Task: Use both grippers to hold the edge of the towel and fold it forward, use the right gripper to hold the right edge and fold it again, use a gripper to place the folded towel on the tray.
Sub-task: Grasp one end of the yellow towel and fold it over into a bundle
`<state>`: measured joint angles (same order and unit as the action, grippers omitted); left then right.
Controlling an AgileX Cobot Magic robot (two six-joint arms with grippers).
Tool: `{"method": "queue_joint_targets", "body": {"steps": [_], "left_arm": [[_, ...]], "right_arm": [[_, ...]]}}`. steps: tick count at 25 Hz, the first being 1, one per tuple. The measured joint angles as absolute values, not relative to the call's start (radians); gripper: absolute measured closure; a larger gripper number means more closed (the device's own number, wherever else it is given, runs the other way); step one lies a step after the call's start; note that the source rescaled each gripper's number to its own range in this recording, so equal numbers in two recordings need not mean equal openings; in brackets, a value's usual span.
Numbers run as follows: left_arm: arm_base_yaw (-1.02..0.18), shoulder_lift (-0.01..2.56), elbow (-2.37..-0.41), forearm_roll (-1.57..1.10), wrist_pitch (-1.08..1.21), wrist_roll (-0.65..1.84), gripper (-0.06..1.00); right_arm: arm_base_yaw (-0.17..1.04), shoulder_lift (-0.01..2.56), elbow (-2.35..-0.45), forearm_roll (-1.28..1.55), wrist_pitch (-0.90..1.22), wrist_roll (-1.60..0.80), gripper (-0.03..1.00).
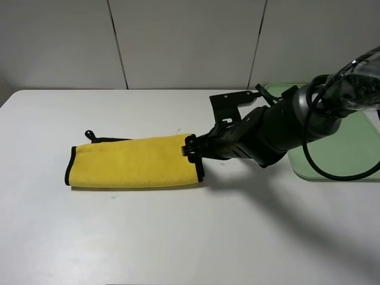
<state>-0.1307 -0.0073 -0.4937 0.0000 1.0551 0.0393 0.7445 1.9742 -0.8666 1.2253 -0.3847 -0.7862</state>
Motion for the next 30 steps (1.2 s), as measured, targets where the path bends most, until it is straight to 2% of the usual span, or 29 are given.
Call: {"method": "queue_joint_targets", "body": {"steps": [25,27,30], "left_arm": [[-0.131,-0.007,-0.494,0.000,1.055,0.039,-0.06],[-0.131,-0.007,-0.494,0.000,1.055,0.039,-0.06],[-0.131,-0.007,-0.494,0.000,1.055,0.039,-0.06]], "right_arm": [[0.807,2.121,-0.946,1.223,-0.342,-0.685,-0.03],[0.807,2.126,-0.949,1.222,-0.343,-0.686,0.02],[0.807,2.128,-0.952,1.221,-0.337,-0.667,0.19]]}}
